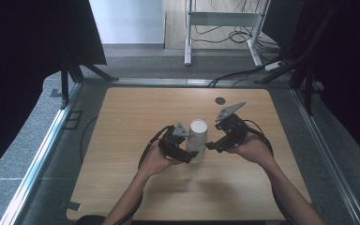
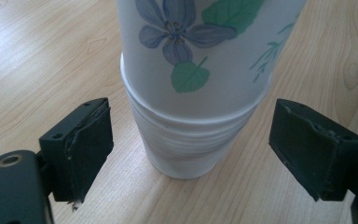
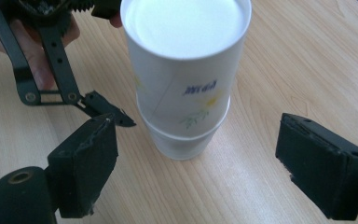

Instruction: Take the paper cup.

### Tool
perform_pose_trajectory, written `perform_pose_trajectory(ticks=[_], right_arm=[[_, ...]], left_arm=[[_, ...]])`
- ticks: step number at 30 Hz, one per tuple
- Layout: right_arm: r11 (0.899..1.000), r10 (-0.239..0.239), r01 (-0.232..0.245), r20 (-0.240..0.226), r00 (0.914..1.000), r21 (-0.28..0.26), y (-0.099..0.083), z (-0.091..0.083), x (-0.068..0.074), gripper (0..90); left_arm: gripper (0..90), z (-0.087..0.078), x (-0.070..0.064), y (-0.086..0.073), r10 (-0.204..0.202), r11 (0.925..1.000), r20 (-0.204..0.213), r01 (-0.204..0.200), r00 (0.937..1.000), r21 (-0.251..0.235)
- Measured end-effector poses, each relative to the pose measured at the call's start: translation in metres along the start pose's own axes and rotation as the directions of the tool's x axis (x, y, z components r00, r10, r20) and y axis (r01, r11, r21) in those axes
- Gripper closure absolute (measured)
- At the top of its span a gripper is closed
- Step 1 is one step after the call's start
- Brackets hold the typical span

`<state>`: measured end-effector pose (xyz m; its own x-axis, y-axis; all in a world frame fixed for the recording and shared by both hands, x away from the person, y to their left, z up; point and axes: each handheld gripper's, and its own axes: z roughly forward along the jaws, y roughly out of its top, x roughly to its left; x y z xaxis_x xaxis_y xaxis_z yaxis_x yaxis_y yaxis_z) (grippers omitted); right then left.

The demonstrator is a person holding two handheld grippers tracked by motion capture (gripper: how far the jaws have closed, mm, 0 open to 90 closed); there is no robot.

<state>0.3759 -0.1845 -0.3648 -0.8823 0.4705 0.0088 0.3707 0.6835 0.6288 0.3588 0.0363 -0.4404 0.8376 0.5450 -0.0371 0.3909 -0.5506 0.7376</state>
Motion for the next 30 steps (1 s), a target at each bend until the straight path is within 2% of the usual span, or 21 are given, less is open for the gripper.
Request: perform_pose_trajectory(ticks=[13,18,23,30], right_arm=[[0.998,-0.017,0.018,-0.017,0.9997,0.058,0.025,0.006,-0.002,13.7],[0.996,-0.021,0.023,-0.023,0.9995,0.084,0.033,0.007,-0.004,14.5],[0.993,-0.045,0.048,-0.031,0.9985,0.107,0.043,0.007,-0.004,16.2],[0.986,-0.067,0.072,-0.043,0.9969,0.149,0.055,0.013,-0.003,17.7]], left_arm=[[14.9,0.006,-0.003,0.006,0.016,0.9999,0.003,-0.016,0.9999,0.006],[16.1,0.009,-0.003,0.005,0.006,1.0000,-0.002,-0.006,1.0000,0.000],[19.8,0.009,-0.001,0.004,-0.010,0.9998,-0.007,0.010,0.9999,-0.019],[20.9,0.009,-0.002,0.004,-0.008,0.9998,-0.016,0.008,0.9998,-0.019]])
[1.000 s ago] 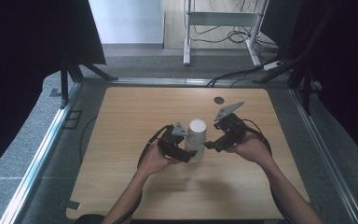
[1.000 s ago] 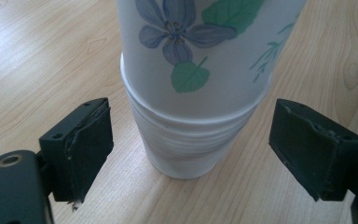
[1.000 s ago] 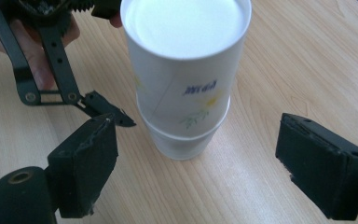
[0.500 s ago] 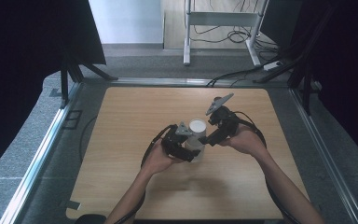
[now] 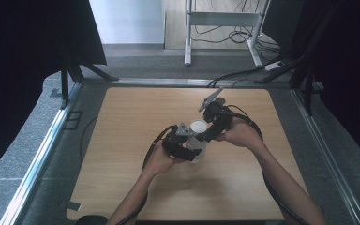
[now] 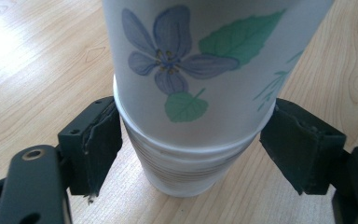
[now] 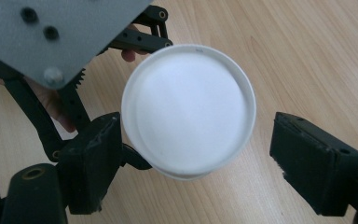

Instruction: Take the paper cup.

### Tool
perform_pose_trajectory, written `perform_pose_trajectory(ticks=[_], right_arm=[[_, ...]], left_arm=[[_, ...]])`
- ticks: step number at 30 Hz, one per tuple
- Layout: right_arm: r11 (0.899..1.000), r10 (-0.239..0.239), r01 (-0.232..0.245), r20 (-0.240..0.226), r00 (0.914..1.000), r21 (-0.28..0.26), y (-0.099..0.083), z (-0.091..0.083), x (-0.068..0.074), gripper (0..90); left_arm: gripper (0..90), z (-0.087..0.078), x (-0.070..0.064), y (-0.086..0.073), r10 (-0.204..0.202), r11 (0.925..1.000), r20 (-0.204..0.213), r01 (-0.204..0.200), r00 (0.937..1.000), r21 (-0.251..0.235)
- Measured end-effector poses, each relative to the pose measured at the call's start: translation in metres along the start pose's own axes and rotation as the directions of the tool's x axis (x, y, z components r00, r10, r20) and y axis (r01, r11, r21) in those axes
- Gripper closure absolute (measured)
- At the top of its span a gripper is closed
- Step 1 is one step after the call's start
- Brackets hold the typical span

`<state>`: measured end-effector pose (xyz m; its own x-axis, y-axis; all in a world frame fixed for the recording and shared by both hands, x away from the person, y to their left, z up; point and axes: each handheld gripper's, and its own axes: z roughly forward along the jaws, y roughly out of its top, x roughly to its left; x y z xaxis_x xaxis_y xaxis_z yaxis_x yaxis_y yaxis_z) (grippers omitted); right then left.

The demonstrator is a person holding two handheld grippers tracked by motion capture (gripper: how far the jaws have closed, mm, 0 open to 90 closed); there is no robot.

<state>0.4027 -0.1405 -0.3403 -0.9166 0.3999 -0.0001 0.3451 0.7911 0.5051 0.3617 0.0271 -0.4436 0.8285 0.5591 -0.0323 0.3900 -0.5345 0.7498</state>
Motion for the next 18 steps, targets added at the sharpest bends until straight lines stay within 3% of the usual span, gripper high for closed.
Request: perform_pose_trajectory(ticks=[18], right_arm=[[0.992,-0.045,0.048,-0.030,0.9986,0.119,0.022,0.003,-0.001,26.3]], left_arm=[[22.1,-0.001,-0.001,0.000,0.012,0.9999,-0.001,-0.012,0.9999,0.000]])
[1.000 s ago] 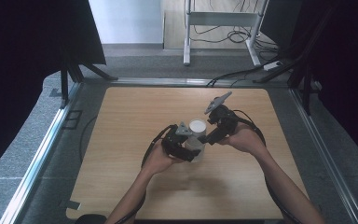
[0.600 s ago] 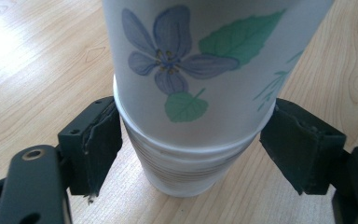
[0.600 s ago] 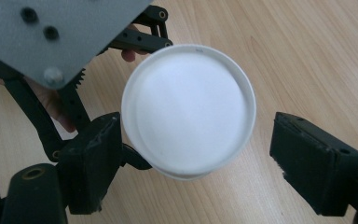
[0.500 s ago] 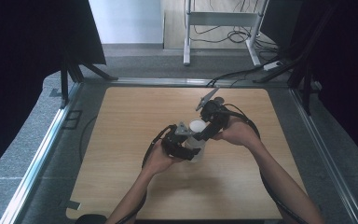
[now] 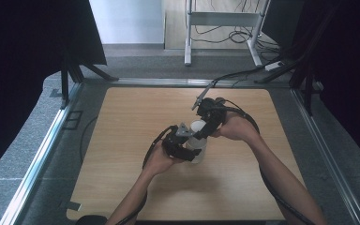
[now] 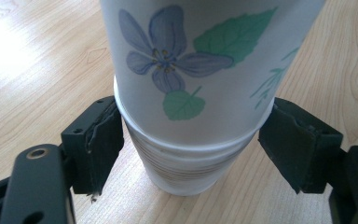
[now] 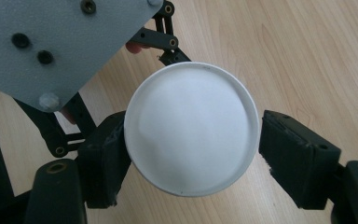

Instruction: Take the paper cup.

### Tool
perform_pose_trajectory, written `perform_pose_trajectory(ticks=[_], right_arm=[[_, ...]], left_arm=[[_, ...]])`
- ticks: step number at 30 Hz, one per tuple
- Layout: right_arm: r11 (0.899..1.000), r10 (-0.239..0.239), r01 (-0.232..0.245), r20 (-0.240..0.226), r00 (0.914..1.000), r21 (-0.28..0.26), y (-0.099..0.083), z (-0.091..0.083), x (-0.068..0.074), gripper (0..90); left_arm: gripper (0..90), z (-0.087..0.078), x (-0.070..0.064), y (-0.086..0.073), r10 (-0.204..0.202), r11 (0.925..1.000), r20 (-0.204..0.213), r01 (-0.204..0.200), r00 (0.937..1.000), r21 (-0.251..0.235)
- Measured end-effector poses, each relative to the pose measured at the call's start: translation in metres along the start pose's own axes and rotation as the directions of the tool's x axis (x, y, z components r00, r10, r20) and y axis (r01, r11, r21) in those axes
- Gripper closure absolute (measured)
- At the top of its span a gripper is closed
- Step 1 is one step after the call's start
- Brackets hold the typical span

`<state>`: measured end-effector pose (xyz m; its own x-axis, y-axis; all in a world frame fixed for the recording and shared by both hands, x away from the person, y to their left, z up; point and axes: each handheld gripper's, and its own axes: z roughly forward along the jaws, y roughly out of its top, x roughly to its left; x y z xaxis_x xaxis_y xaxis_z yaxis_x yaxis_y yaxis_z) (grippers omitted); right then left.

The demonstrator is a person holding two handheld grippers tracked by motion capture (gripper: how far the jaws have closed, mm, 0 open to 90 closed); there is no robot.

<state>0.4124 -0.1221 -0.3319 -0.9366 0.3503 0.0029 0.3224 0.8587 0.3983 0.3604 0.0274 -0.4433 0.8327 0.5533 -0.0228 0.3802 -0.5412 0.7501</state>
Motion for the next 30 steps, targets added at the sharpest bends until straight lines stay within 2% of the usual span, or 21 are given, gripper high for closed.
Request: perform_pose_trajectory(ticks=[9,19,23,30], right_arm=[[0.995,-0.040,0.040,-0.003,0.9992,0.094,0.015,-0.004,0.001,29.6],[0.980,-0.080,0.084,-0.030,0.9963,0.180,0.027,-0.006,0.000,35.8],[0.976,-0.083,0.087,-0.029,0.9961,0.199,0.030,-0.007,0.000,36.2],[0.979,-0.086,0.089,-0.026,0.9960,0.182,0.032,-0.018,0.001,36.6]], left_arm=[[22.5,-0.001,0.001,0.000,0.012,0.9999,-0.002,-0.012,0.9999,0.002],[23.4,-0.002,0.000,-0.001,0.016,0.9999,-0.003,-0.016,0.9999,0.002],[23.5,-0.003,0.000,-0.001,0.015,0.9999,-0.002,-0.015,0.9999,0.001],[23.3,-0.003,0.000,-0.001,0.012,0.9999,0.003,-0.012,0.9999,0.001]])
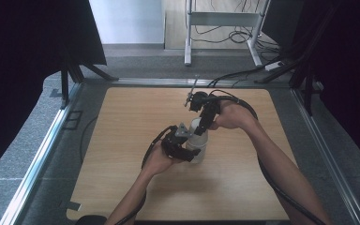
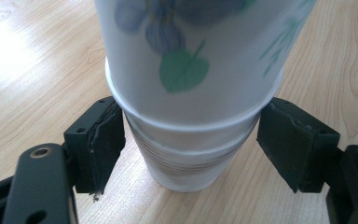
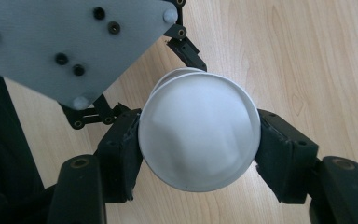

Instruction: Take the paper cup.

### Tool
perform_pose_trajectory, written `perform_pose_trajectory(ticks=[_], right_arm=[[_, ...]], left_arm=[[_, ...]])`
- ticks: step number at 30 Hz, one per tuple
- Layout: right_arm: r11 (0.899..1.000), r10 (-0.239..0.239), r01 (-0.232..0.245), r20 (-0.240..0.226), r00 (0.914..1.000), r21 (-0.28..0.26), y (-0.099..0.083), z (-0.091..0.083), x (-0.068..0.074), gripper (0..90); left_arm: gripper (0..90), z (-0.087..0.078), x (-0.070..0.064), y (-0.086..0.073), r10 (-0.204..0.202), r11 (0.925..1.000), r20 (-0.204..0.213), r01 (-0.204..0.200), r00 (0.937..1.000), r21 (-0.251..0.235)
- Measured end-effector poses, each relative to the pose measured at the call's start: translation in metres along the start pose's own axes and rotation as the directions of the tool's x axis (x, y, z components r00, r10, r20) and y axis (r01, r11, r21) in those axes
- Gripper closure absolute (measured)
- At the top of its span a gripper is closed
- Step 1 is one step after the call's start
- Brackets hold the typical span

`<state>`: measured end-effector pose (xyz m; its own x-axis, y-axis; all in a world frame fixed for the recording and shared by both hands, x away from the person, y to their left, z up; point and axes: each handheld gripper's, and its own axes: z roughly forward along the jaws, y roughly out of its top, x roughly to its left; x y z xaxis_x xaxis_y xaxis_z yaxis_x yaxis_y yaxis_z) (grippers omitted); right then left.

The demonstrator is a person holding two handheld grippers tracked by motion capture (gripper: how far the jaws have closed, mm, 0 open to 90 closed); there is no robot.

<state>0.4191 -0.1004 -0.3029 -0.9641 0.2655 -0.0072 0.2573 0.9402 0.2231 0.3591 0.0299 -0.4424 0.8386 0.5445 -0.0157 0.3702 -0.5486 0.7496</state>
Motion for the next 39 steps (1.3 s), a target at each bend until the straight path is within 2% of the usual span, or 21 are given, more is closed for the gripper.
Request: perform_pose_trajectory(ticks=[4,9,15,26,30,34,39], right_arm=[[1.000,0.004,-0.004,-0.001,1.0000,-0.016,-0.002,-0.008,0.000,36.7],[0.999,0.008,-0.008,-0.001,1.0000,-0.041,-0.005,-0.017,0.000,36.7],[0.997,0.019,-0.019,0.000,0.9998,-0.069,-0.007,-0.028,0.002,36.7],[0.990,0.039,-0.036,0.016,0.9991,-0.134,-0.014,-0.049,0.010,36.8],[0.988,0.043,-0.039,0.027,0.9987,-0.147,-0.017,-0.055,0.012,36.9],[0.987,0.041,-0.034,0.037,0.9985,-0.160,-0.021,-0.063,0.016,37.0],[0.984,0.042,-0.034,0.042,0.9983,-0.174,-0.026,-0.071,0.021,37.0]], left_arm=[[23.0,0.000,0.000,0.000,0.003,1.0000,-0.006,-0.003,1.0000,-0.004],[22.2,-0.001,0.001,-0.001,-0.016,0.9998,0.009,0.016,0.9998,-0.008],[15.6,-0.004,0.002,-0.001,-0.021,0.9997,0.020,0.022,0.9996,-0.009],[14.0,-0.018,0.000,-0.003,-0.002,1.0000,0.003,0.002,1.0000,0.007],[13.6,-0.026,-0.001,-0.006,0.003,0.9999,0.001,-0.003,1.0000,-0.011],[10.9,-0.031,-0.003,-0.008,0.019,0.9998,-0.002,-0.019,0.9998,-0.010],[6.2,-0.037,-0.006,-0.011,0.018,0.9998,0.002,-0.018,0.9998,-0.011]])
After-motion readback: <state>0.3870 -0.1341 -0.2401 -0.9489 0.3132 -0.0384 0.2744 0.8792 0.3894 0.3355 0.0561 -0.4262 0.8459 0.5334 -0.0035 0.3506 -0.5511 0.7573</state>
